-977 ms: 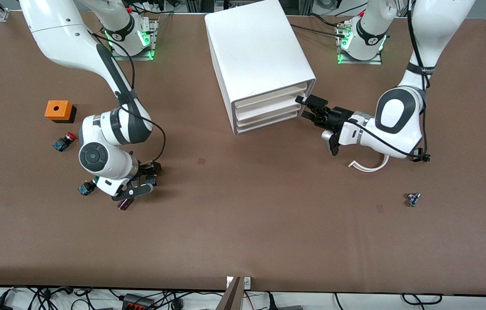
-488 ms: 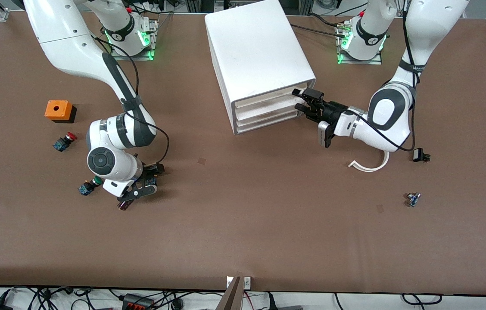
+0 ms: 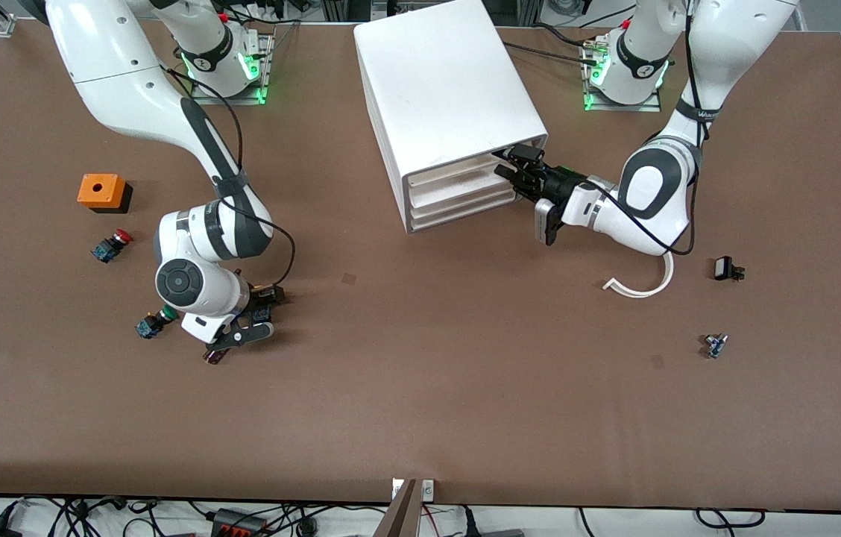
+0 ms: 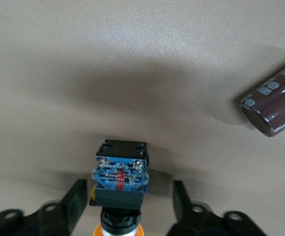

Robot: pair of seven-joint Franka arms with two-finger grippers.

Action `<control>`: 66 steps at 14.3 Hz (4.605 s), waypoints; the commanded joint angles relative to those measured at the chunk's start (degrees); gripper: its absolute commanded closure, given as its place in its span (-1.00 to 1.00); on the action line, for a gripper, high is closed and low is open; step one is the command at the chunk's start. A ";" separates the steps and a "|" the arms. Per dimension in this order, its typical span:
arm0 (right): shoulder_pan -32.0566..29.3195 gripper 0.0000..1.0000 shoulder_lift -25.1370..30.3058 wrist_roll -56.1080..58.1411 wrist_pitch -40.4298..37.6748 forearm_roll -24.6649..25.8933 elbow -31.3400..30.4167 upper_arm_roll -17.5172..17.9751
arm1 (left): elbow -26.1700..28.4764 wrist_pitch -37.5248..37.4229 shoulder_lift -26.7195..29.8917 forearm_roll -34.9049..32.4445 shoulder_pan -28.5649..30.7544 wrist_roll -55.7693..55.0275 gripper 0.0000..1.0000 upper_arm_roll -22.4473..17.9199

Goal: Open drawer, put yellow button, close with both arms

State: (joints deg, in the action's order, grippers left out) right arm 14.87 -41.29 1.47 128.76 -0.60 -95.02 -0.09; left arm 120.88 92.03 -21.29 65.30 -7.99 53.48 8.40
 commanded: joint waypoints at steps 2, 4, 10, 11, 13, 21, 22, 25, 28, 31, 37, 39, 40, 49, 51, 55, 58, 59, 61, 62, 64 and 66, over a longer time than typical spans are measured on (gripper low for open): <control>0.07 0.67 -0.64 -1.73 -0.61 -0.81 3.07 -0.17 | 1.39 0.87 1.43 1.06 -0.71 2.07 0.70 0.66; 0.07 0.87 -0.29 -1.73 -1.83 -0.81 4.75 -0.17 | -0.36 1.05 0.73 0.71 -0.80 2.07 0.87 0.57; 0.51 0.97 -0.02 -1.73 -17.45 -1.94 18.17 -0.08 | -12.40 0.79 -5.42 -7.37 0.68 1.54 0.92 0.04; 0.94 1.00 0.07 -1.82 -20.18 -4.04 20.64 -0.08 | -13.55 0.87 -6.30 -8.69 0.95 1.54 0.92 0.04; 1.65 1.00 1.38 -1.91 -25.28 -7.03 24.34 -0.08 | -15.31 0.96 -7.61 -9.92 2.18 1.54 0.91 -0.31; 9.20 1.00 7.44 -6.45 -28.21 -7.31 26.73 0.00 | -25.25 1.05 -13.69 -13.53 6.31 1.89 -0.99 -0.40; 11.47 1.00 7.97 -9.26 -28.21 -7.22 26.90 -0.26 | -25.25 0.96 -13.43 -13.53 6.49 1.63 -1.00 -0.40; 17.80 1.00 7.89 -16.03 -29.44 -6.87 31.28 -0.69 | -25.25 0.26 -11.24 -13.80 7.45 -1.25 -1.00 -0.66; 19.66 1.00 7.80 -21.76 -29.44 -7.22 32.97 0.00 | -27.87 -3.15 -8.51 -18.96 8.16 -13.17 -1.00 -0.66; 25.36 1.00 7.28 -28.16 -27.87 -6.87 33.06 -0.26 | -33.94 -8.60 -8.42 -27.30 8.16 -25.05 -1.00 -0.66; 33.72 1.00 3.50 -38.73 -24.00 -5.47 33.06 -0.88 | -37.55 -10.46 -5.00 -50.92 7.82 -42.02 -1.00 0.39; 35.39 1.00 2.27 -40.31 -21.80 -3.80 33.06 -0.88 | -40.97 -10.90 -4.90 -55.44 6.94 -45.73 -1.00 0.48; 35.40 1.00 1.83 -41.45 -20.58 -3.79 33.14 -0.88 | -42.03 -10.99 -5.07 -58.07 6.06 -46.09 -1.00 0.31; 37.95 1.00 -2.13 -42.95 -19.24 -0.82 36.48 -0.61 | -51.88 -8.53 -13.95 -64.77 5.88 -46.53 -1.00 -0.48; 38.30 1.00 -2.57 -42.95 -19.16 -0.28 36.48 -0.70 | -51.71 -8.53 -13.95 -64.51 5.88 -48.98 -1.00 -0.49; 38.56 1.00 -3.18 -42.95 -19.60 -0.10 36.48 -0.70 | -51.71 -8.53 -13.95 -64.25 5.88 -50.22 -1.00 -0.40; 38.30 -0.99 -3.10 -42.78 -19.51 -0.10 36.57 -0.87 | -51.71 -8.44 -13.95 -64.25 5.88 -50.31 -1.00 -0.49; 37.95 -1.00 -3.01 -42.78 -19.60 -0.19 36.57 -0.96 | -51.71 -8.44 -13.95 -64.25 5.79 -50.31 -1.00 -0.40; 37.77 -1.00 -2.92 -42.78 -19.77 -0.28 36.83 -0.96 | -51.71 -8.44 -13.95 -64.25 5.88 -50.31 -1.00 -0.40; 37.77 -1.00 -2.75 -42.86 -20.12 -0.19 37.62 -1.05 | -51.71 -8.44 -13.95 -64.25 5.88 -50.31 -1.00 -0.40; 37.25 -1.00 -2.66 -42.87 -23.27 -0.28 41.38 -2.10 | -51.71 -8.44 -13.95 -64.25 5.79 -50.40 -1.00 -0.49; 34.98 -1.00 -2.48 -42.78 -26.79 -0.28 44.64 -2.28 | -51.71 -7.92 -13.69 -64.16 5.79 -53.63 -1.00 -0.14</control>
State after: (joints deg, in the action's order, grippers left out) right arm 51.98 -43.21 -40.41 106.12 -1.54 -55.24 -2.52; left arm 70.59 84.30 -34.76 2.07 -1.92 2.79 7.87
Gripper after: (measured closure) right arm 0.000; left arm 0.000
